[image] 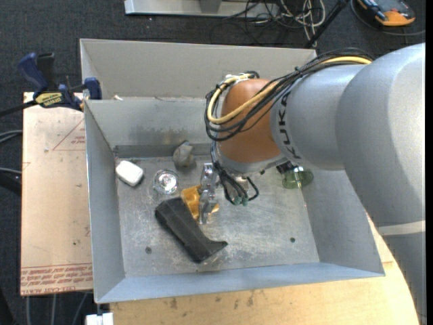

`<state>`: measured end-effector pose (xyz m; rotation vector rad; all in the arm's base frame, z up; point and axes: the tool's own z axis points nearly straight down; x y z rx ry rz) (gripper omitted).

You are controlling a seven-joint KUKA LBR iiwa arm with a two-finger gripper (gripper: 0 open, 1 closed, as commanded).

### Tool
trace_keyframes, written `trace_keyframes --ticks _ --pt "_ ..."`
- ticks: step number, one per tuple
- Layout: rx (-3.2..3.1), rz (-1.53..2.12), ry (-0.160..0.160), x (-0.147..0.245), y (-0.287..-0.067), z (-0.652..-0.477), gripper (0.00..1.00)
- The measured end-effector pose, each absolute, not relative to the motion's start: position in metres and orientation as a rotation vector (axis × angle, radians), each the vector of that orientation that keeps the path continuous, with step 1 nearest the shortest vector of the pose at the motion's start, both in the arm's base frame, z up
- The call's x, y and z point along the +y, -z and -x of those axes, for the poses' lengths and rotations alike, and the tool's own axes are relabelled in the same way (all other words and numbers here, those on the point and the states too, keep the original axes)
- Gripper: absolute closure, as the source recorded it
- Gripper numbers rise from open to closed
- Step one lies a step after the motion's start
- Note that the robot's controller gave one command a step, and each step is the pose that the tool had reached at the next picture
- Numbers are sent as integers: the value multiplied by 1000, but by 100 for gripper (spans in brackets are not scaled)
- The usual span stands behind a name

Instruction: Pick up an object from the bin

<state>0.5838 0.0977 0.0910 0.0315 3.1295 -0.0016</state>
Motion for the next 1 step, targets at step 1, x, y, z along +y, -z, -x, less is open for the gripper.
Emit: trace_keyframes --ticks 1 --pt "3146 -22 4 102 -118 -577 100"
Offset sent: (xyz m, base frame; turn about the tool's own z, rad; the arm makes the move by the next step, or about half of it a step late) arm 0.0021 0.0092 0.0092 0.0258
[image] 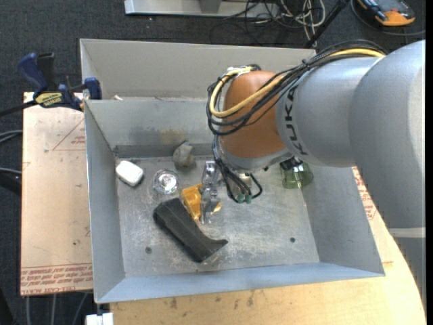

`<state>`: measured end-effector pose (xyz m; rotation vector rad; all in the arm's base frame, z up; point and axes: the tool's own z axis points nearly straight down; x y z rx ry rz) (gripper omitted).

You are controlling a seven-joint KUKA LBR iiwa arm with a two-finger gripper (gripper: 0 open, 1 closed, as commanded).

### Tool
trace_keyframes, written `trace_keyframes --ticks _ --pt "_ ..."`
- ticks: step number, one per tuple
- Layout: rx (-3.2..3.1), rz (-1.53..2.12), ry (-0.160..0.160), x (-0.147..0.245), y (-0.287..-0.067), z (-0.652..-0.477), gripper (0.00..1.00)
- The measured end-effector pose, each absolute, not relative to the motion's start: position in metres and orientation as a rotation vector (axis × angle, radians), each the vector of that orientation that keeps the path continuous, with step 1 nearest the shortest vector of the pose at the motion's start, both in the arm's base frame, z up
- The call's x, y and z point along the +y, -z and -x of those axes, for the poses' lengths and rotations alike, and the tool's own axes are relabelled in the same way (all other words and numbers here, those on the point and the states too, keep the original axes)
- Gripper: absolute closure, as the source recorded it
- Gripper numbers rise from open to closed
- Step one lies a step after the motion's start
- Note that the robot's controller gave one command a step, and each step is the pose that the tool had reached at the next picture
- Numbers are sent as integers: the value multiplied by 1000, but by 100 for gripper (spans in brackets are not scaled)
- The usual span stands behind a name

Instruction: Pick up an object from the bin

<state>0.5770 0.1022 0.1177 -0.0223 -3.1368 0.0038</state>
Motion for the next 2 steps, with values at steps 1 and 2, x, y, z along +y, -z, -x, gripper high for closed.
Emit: trace_keyframes --ticks 1,2 --pt "-3150 26 4 106 -155 -581 100" --pt "-3150 28 3 106 -156 -582 100"
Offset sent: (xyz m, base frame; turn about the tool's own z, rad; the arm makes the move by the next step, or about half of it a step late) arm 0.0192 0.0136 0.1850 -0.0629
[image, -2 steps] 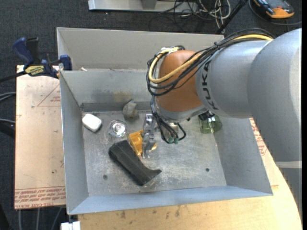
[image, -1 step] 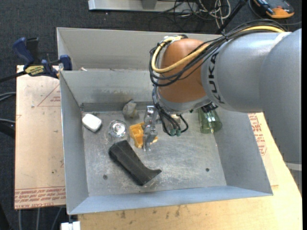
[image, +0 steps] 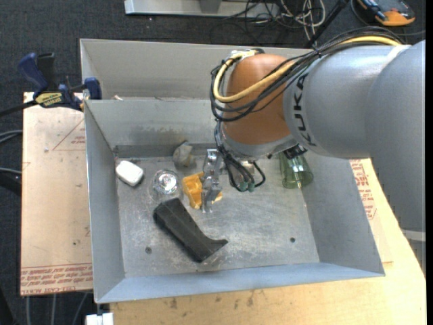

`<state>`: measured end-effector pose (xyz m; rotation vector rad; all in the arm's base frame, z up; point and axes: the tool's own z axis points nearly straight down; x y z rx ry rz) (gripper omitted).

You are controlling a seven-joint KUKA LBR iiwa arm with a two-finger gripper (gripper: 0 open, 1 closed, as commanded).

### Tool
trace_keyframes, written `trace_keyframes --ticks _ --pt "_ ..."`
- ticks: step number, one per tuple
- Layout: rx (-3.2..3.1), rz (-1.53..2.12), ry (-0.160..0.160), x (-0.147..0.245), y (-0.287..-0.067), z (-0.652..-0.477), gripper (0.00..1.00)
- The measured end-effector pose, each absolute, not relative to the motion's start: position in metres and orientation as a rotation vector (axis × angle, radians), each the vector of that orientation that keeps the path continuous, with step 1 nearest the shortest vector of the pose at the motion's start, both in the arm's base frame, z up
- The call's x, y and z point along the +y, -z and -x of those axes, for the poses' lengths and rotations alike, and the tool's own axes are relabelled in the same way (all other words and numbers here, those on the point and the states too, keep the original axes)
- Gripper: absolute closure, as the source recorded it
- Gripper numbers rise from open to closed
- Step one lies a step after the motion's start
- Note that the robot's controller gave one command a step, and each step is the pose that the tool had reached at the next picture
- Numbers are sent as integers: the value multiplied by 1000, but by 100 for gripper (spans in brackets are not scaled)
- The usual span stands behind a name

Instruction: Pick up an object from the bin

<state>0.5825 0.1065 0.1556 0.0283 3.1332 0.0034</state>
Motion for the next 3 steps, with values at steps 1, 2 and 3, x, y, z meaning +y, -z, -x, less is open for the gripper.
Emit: trace_keyframes --ticks 1,2,3 --pt "3132 170 -1 113 -168 -596 100" --pt "3124 283 -2 115 -171 -599 100" --pt "3095 488 -2 104 -212 -593 100"
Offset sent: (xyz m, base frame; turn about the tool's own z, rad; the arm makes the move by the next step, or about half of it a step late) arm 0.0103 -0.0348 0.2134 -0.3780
